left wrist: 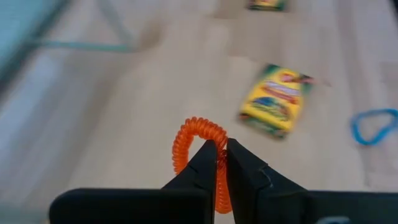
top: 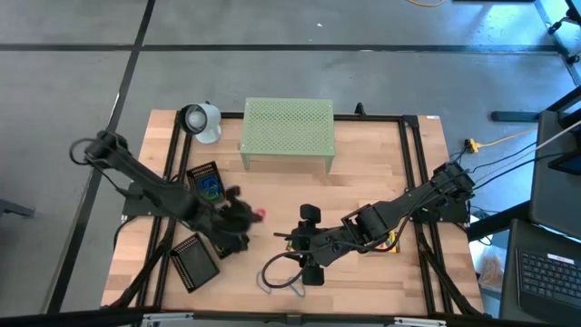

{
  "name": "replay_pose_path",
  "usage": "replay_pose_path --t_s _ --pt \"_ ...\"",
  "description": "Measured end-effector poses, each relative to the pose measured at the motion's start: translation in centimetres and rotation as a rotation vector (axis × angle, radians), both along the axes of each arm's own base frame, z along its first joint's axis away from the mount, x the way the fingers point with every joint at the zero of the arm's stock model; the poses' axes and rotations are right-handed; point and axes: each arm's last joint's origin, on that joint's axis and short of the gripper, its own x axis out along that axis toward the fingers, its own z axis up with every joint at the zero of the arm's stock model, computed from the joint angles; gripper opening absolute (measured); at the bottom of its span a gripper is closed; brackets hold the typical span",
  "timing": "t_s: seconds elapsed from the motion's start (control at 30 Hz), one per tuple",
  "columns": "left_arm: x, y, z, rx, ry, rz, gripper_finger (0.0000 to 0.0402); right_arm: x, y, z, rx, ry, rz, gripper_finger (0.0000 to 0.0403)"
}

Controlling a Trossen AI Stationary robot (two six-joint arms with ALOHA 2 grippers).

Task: Pick & Place Office Desk Supplies
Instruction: Put the red spring rubber band into the top black bin

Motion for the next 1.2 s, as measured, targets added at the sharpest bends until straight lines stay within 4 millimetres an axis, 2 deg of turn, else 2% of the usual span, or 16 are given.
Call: replay_pose_path --t_s 0.17,0.33,0.5,0.63,0.97,1.2 --pt "-3.5 2.4 1.7 0.01 0.011 0.201 0.0015 0.0 0.0 0.0 0.0 0.0 0.0 0.0199" --pt "-6.8 4.5 1.7 -0.04 0.114 0.428 0.0015 0.0 0.0 0.0 0.0 0.0 0.0 0.0199" --pt "-9.2 5.8 1.4 -0.014 0.231 0.639 0.0015 0.0 0.0 0.0 0.0 0.0 0.0 0.0199" --pt "-10.1 6.3 1.1 0.006 0.282 0.75 0.0015 0.0 0.0 0.0 0.0 0.0 0.0 0.0199" --pt "-11.6 7.1 -3.1 0.052 0.33 0.878 0.0015 0.0 0.0 0.0 0.0 -0.001 -0.001 0.0199" --pt "-11.8 7.2 -4.3 0.021 0.286 0.933 0.0023 0.0 0.0 0.0 -0.001 -0.001 -0.002 0.0199"
